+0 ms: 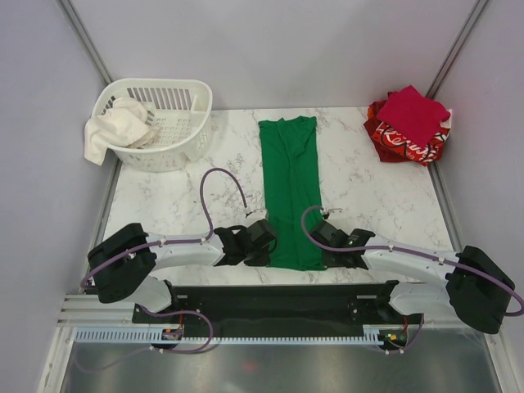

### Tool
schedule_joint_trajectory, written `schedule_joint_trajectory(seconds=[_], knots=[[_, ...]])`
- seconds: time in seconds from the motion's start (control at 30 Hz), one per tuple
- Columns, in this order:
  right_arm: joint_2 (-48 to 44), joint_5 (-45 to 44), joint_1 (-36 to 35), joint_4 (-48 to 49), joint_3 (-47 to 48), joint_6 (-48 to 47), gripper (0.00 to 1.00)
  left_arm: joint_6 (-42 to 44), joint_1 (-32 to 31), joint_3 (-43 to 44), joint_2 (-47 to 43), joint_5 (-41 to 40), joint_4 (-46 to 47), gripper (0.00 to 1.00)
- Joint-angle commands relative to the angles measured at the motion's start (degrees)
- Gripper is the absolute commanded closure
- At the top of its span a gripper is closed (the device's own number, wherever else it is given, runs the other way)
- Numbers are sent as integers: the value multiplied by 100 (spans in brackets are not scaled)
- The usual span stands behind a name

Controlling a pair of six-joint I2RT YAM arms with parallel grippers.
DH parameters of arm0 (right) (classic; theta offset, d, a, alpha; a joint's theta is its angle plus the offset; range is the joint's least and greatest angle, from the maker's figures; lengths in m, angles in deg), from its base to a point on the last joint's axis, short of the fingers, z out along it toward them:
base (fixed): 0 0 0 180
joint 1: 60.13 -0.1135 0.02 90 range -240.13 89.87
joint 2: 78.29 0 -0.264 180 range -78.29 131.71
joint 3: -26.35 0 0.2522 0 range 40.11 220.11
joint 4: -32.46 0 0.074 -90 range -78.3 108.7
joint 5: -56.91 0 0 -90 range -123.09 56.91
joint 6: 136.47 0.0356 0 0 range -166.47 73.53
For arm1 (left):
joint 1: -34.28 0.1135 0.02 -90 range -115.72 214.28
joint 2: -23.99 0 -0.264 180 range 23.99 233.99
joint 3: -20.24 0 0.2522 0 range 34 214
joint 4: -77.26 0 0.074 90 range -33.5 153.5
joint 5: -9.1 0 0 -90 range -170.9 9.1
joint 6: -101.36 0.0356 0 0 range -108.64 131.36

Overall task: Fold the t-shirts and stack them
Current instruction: Fold the tshirt

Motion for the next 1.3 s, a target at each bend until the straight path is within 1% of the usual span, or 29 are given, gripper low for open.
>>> schedule_joint_trajectory(seconds=[0.0,0.03,0.07,0.1,0.13,0.17,0.2,0.23,0.33,0.37,0.43,0.53,0.57,0.63,0.7,0.87,0.97,1.07,1.2,1.23,1.27], knots=[[-7,106,-5,-27,-149,314,95,-259,-34,38,-119,-235,-206,98],[28,150,-5,0,-149,287,88,-302,-34,47,-110,-209,-259,98],[90,229,-5,9,-149,235,76,-320,-34,64,-101,-174,-285,98],[116,282,-5,27,-131,200,37,-338,-34,90,-101,-95,-303,98],[108,300,-13,18,-122,173,21,-364,-42,91,-136,-68,-338,98],[64,282,-5,1,-105,156,8,-390,-42,82,-154,-33,-338,98],[-15,247,-13,-26,-105,164,2,-434,-51,56,-180,19,-347,98],[-128,204,-5,-61,-105,190,2,-452,-60,55,-198,37,-347,98],[-980,212,-5,-52,-253,453,2,-584,-104,3,-329,152,-373,98],[-1461,282,-13,-26,-402,550,2,-628,-121,-6,-417,161,-373,98],[-2051,702,-5,175,-605,796,3,-759,-174,-41,-505,152,-373,98],[-2536,1336,-5,422,-1000,1155,9,-935,-201,-85,-628,178,-373,98],[-2633,1433,-13,457,-1140,1209,10,-979,-218,-103,-655,204,-365,98],[-2827,1574,-13,501,-1255,1350,16,-1058,-288,-120,-751,196,-365,98],[-2828,1539,-13,466,-1379,1359,23,-1085,-315,-155,-795,161,-365,98],[-2398,1346,-13,589,-1546,1403,28,-1103,-315,-234,-743,134,-365,98],[-2379,1285,-13,966,-1774,1508,37,-1146,-315,-278,-646,126,-365,98],[-2493,1179,-13,1020,-1906,1570,42,-1190,-315,-340,-611,90,-365,98],[-2862,1231,-13,906,-1907,1597,41,-1190,-315,-384,-602,46,-365,98],[-3046,1275,-13,862,-1819,1588,39,-1191,-315,-384,-585,38,-365,98],[-3143,1319,-13,792,-1758,1579,32,-1173,-315,-384,-558,29,-373,98]])
